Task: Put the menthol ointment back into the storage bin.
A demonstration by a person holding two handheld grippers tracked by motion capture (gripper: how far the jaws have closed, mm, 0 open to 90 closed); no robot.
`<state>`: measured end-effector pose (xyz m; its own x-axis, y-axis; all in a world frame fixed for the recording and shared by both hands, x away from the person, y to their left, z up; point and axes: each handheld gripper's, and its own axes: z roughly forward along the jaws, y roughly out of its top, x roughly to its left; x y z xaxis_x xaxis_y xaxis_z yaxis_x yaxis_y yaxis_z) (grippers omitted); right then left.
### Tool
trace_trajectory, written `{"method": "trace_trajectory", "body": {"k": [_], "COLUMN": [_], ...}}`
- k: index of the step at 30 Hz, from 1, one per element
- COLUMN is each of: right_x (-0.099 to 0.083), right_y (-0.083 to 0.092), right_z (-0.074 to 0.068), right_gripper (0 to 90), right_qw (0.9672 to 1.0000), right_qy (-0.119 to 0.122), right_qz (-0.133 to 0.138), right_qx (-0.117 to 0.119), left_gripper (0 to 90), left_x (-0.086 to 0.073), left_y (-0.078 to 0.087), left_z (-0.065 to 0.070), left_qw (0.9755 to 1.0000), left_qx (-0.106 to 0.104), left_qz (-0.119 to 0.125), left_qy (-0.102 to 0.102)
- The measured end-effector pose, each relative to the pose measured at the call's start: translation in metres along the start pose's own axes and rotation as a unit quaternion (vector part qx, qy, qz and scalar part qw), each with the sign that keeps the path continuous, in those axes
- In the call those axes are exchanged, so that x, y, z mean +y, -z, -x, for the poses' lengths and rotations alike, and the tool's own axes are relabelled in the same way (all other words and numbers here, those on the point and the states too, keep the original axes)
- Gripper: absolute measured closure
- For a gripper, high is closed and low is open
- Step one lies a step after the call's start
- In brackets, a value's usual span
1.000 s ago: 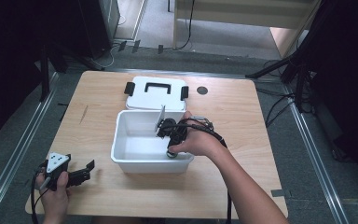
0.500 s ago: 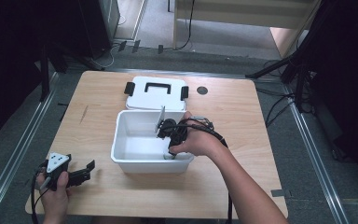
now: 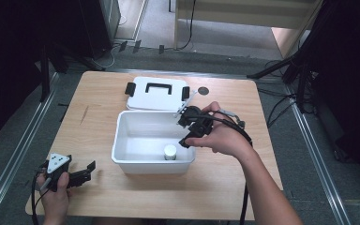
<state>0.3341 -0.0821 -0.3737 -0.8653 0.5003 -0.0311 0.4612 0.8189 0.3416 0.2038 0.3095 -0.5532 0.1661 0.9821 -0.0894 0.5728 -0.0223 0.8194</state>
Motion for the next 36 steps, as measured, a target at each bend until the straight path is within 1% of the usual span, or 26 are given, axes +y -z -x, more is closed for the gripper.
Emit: {"method": "trace_trajectory", "body": {"k": [2, 5, 7, 8, 9, 10, 13, 14, 15, 16, 17, 18, 19, 20, 22, 24, 25, 26, 27, 30, 31, 32, 33, 34, 35, 36], "right_x": [-0.012, -0.027, -0.039, -0.052, -0.056, -0.056, -0.078, -0.085, -0.098, -0.098, -0.111, -0.111, -0.116, -0.128, -0.141, -0.155, -0.16, -0.166, -0.166, -0.188, -0.199, -0.206, -0.206, -0.212, -0.228, -0.228], "right_y": [0.011, 0.02, 0.025, 0.027, 0.027, 0.027, 0.026, 0.024, 0.019, 0.019, 0.012, 0.012, 0.009, 0.001, -0.008, -0.017, -0.02, -0.025, -0.025, -0.038, -0.044, -0.047, -0.047, -0.049, -0.052, -0.052], "right_z": [0.006, 0.012, 0.016, 0.021, 0.023, 0.023, 0.03, 0.031, 0.034, 0.034, 0.037, 0.037, 0.037, 0.039, 0.04, 0.042, 0.042, 0.043, 0.043, 0.043, 0.043, 0.043, 0.043, 0.043, 0.043, 0.043], "right_gripper": [36.4, 31.4, 28.3, 24.2, 22.2, 22.2, 17.9, 16.2, 14.4, 14.4, 12.4, 12.4, 10.7, 7.7, 4.9, 3.3, 3.2, 2.9, 2.9, 2.3, 2.4, 2.4, 2.4, 2.4, 2.4, 2.4], "right_qw": [0.9996, 0.9982, 0.9966, 0.9949, 0.9941, 0.9941, 0.9898, 0.9886, 0.9868, 0.9868, 0.985, 0.985, 0.9839, 0.981, 0.9776, 0.9732, 0.9712, 0.9697, 0.9697, 0.9641, 0.9597, 0.9568, 0.9568, 0.9534, 0.946, 0.946], "right_qy": [-0.012, -0.035, -0.054, -0.069, -0.073, -0.073, -0.103, -0.11, -0.122, -0.122, -0.131, -0.131, -0.137, -0.151, -0.165, -0.18, -0.189, -0.194, -0.194, -0.213, -0.225, -0.23, -0.23, -0.239, -0.255, -0.255], "right_qz": [0.02, 0.043, 0.057, 0.069, 0.074, 0.074, 0.091, 0.094, 0.093, 0.093, 0.097, 0.097, 0.097, 0.101, 0.107, 0.12, 0.121, 0.125, 0.125, 0.133, 0.14, 0.148, 0.148, 0.155, 0.171, 0.171], "right_qx": [-0.015, -0.023, -0.025, -0.027, -0.031, -0.031, -0.039, -0.043, -0.052, -0.052, -0.059, -0.059, -0.062, -0.067, -0.075, -0.078, -0.079, -0.08, -0.08, -0.088, -0.094, -0.098, -0.098, -0.1, -0.103, -0.103], "left_gripper": [7.5, 7.5, 7.5, 7.5, 7.5, 7.5, 7.5, 7.5, 7.5, 7.5, 7.5, 7.5, 7.5, 7.5, 7.5, 7.5, 7.5, 7.5, 7.5, 7.5, 7.5, 7.5, 7.5, 7.5, 7.5, 7.5], "left_x": [0.0, 0.0, 0.0, 0.0, 0.0, 0.0, 0.0, 0.0, 0.0, 0.0, 0.0, 0.0, 0.0, 0.0, 0.0, 0.0, 0.0, 0.0, 0.0, 0.0, 0.0, 0.0, 0.0, 0.0, 0.0, 0.0], "left_y": [0.0, 0.0, 0.0, 0.0, 0.0, 0.0, 0.0, 0.0, 0.0, 0.0, 0.0, 0.0, 0.0, 0.0, 0.0, 0.0, 0.0, 0.0, 0.0, 0.0, 0.0, 0.0, 0.0, 0.0, 0.0, 0.0], "left_z": [0.0, 0.0, 0.0, 0.0, 0.0, 0.0, 0.0, 0.001, 0.001, 0.001, 0.001, 0.001, 0.001, 0.001, 0.001, 0.001, 0.001, 0.001, 0.001, 0.001, 0.001, 0.001, 0.002, 0.002, 0.002, 0.002], "left_qw": [1.0, 1.0, 1.0, 1.0, 1.0, 1.0, 1.0, 1.0, 1.0, 1.0, 1.0, 1.0, 1.0, 1.0, 1.0, 1.0, 1.0, 1.0, 1.0, 1.0, 1.0, 1.0, 1.0, 1.0, 1.0, 1.0], "left_qx": [0.0, 0.001, 0.001, 0.001, 0.002, 0.002, 0.003, 0.003, 0.003, 0.003, 0.003, 0.003, 0.003, 0.003, 0.003, 0.003, 0.003, 0.003, 0.003, 0.003, 0.002, 0.002, 0.002, 0.002, 0.003, 0.003], "left_qz": [0.0, 0.0, 0.0, -0.001, -0.001, -0.001, -0.001, -0.001, 0.0, 0.0, -0.001, -0.002, -0.002, -0.002, -0.002, -0.002, -0.002, -0.002, -0.002, -0.002, -0.004, -0.004, -0.003, -0.003, -0.003, -0.003], "left_qy": [-0.001, -0.001, -0.002, -0.002, -0.003, -0.003, -0.005, -0.004, -0.002, -0.002, -0.003, -0.004, -0.004, -0.004, -0.004, -0.005, -0.005, -0.005, -0.005, -0.006, -0.006, -0.006, -0.006, -0.006, -0.006, -0.006]}}
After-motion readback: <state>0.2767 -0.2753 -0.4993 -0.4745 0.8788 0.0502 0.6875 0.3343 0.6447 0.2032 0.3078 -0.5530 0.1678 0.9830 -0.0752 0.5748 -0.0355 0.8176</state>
